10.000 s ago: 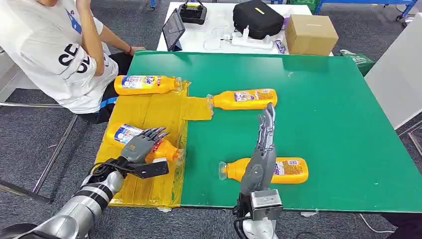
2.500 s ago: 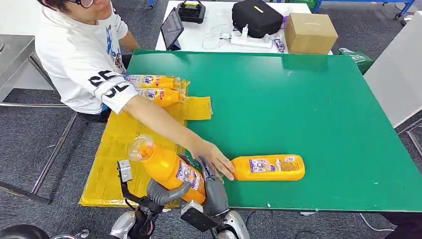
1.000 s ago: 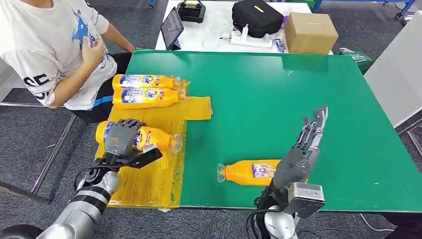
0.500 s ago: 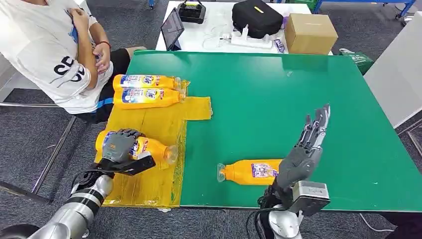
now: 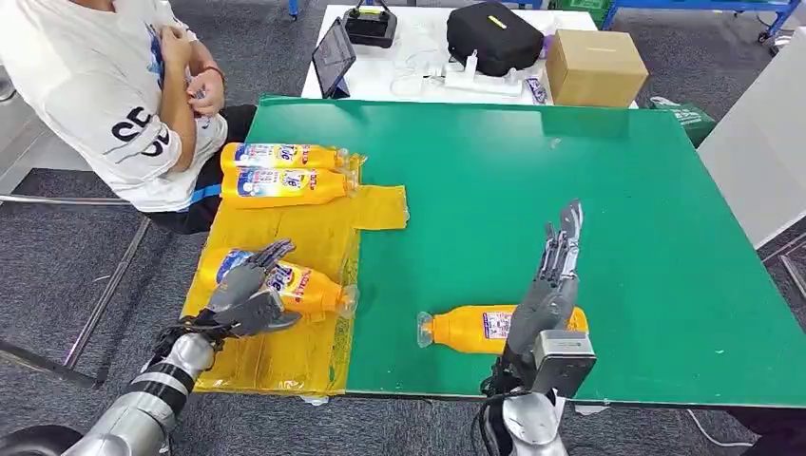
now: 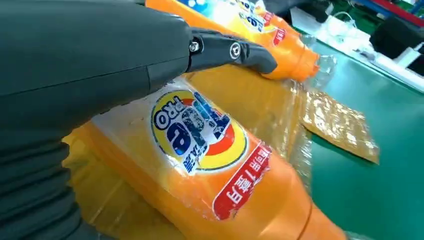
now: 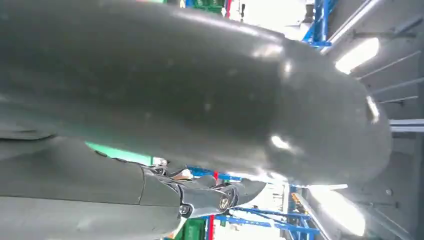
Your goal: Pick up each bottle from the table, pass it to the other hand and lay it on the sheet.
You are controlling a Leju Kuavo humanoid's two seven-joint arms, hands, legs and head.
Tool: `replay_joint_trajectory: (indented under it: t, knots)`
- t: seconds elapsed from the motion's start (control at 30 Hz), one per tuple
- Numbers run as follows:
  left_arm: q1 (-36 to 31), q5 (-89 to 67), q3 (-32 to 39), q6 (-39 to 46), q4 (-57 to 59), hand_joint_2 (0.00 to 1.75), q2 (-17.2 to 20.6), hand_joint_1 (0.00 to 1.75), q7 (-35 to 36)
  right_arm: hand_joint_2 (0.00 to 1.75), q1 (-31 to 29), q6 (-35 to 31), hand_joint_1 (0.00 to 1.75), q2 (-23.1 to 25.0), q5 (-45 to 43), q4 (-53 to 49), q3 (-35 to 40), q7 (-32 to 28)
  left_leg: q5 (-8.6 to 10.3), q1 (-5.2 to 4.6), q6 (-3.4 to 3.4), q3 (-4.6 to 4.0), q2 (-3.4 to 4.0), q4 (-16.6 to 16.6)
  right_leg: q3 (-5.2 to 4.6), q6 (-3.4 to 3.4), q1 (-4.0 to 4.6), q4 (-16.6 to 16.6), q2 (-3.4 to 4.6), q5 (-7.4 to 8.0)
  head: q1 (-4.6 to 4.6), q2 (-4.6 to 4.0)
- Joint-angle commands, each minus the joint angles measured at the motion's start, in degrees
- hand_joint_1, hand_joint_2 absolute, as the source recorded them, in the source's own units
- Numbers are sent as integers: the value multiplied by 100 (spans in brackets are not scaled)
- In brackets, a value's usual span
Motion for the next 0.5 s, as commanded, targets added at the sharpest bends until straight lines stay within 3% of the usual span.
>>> replay_joint_trajectory:
  t: [0.03, 0.2, 0.27, 0.33, 0.37, 0.43, 0.5]
  knots:
    - [334, 396, -405, -611, 61, 0, 245, 0, -187, 0, -294, 54, 0, 23, -18, 736, -231, 36, -4, 4, -4, 27, 28, -11, 20, -8, 5, -14, 21, 5, 2, 0]
    - [605, 1219, -141, -896, -448, 0, 121, 0, -322, 0, -312, 95, 0, 44, 9, 913, -210, 45, -5, 1, -3, 32, 23, -10, 24, -5, 2, -10, 18, 2, 2, 0]
    - [753, 1861, 554, -536, -869, 0, -325, 0, -247, 0, -252, 146, 0, 61, 57, 979, -190, 80, -4, 0, -1, 31, 21, -10, 24, -4, 1, -11, 16, 2, 0, 0]
    - [795, 2249, 1232, 354, -1459, 0, -848, 0, -270, 0, -230, 165, 0, 70, 345, 1059, -93, 271, -5, 3, -1, 28, 16, -8, 24, -5, 4, -13, 9, 2, 2, 0]
    - [762, 2379, 1582, 1174, -1822, 175, -1126, 0, -268, 0, -239, 219, 0, 36, 594, 1165, 27, 485, -2, 3, 0, 15, 3, -2, 14, -3, 4, -7, -4, 0, 0, 0]
    - [682, 2403, 1833, 2173, -2190, 175, -1281, 0, -517, 0, -302, 357, 0, -82, 1087, 1431, 243, 854, 0, 8, 0, -5, -9, 7, -1, -3, 10, -4, -18, 0, 7, 0]
    - [685, 2448, 1776, 2167, -2298, 175, -1204, 0, -409, 0, -337, 343, 0, -71, 1105, 1577, 237, 824, -5, 14, -2, -10, 7, 11, -10, -5, 15, -5, -6, 3, 4, 0]
